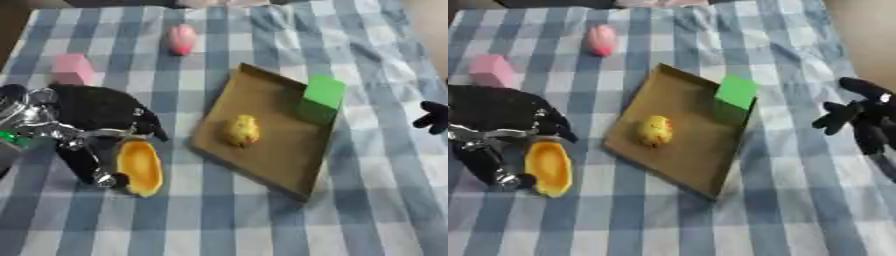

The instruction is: Pick up objects on the table and place them in the box.

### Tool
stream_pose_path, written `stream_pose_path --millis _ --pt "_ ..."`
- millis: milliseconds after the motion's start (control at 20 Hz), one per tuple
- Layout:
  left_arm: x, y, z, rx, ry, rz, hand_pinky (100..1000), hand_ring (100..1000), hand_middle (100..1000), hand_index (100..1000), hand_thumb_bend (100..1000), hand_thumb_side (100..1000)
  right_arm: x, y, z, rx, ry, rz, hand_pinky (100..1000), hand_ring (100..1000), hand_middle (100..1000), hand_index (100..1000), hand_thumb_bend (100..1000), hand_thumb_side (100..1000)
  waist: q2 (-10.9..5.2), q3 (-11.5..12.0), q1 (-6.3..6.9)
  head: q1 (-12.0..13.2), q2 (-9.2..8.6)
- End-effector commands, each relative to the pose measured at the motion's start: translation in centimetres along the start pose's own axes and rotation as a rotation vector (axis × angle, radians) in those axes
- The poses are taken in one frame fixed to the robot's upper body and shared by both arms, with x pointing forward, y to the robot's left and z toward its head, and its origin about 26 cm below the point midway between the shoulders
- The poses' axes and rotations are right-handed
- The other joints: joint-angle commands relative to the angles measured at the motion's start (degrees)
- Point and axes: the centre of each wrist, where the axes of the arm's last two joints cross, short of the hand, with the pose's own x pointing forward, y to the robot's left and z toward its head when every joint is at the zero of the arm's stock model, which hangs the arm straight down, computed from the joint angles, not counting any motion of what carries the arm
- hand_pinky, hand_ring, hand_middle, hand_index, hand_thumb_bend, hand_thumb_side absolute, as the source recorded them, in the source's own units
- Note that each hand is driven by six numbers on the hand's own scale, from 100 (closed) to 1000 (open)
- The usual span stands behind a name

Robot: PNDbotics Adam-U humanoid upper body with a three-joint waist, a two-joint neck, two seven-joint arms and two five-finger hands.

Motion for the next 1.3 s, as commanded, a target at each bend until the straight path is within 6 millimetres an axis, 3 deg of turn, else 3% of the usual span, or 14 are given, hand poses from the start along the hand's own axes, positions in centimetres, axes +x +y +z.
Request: stream_pose_path --millis 50,400,500,600,750,1050,1300 --pt "-0.4 -0.3 0.1 -0.016 0.017 0.002 825 790 710 872 354 369 0.6 -0.3 -0.2 0.009 -0.019 0.014 990 723 556 974 100 500 -0.81 -0.06 -0.26 0.23 -0.91" --pt "-0.7 -1.0 -0.3 -0.018 0.024 0.029 759 688 568 732 282 336 0.6 -0.3 -0.2 0.01 -0.02 0.011 991 723 557 974 100 504 -0.62 -0.02 -0.44 0.23 -0.89" --pt "-0.6 -0.9 -0.3 0.0 0.023 0.035 721 637 516 678 208 247 0.5 -0.2 -0.2 0.009 -0.019 0.011 991 723 557 975 100 503 -0.61 -0.04 -0.51 0.17 -0.87" --pt "-0.3 -0.5 0.0 0.029 0.017 0.035 702 619 501 659 157 212 0.5 -0.2 -0.1 0.008 -0.017 0.012 991 724 557 975 100 504 -0.61 -0.01 -0.54 0.1 -0.85" --pt "0.2 0.6 1.1 0.086 0.016 0.019 690 613 500 655 100 214 0.5 -0.2 -0.1 0.006 -0.016 0.012 991 724 557 975 100 505 -0.66 0.13 -0.52 -0.08 -0.86" --pt "1.7 3.8 3.9 0.237 0.034 -0.039 692 612 508 665 100 220 0.5 -0.2 0.0 0.003 -0.01 0.011 992 724 558 975 100 505 -0.9 0.46 -0.42 -0.6 -1.03" --pt "1.7 6.4 4.7 0.374 -0.005 -0.057 686 598 499 660 100 219 0.5 -0.2 0.1 0.003 -0.007 0.008 991 724 559 976 100 499 -1.42 0.63 -0.3 -1.05 -0.91"
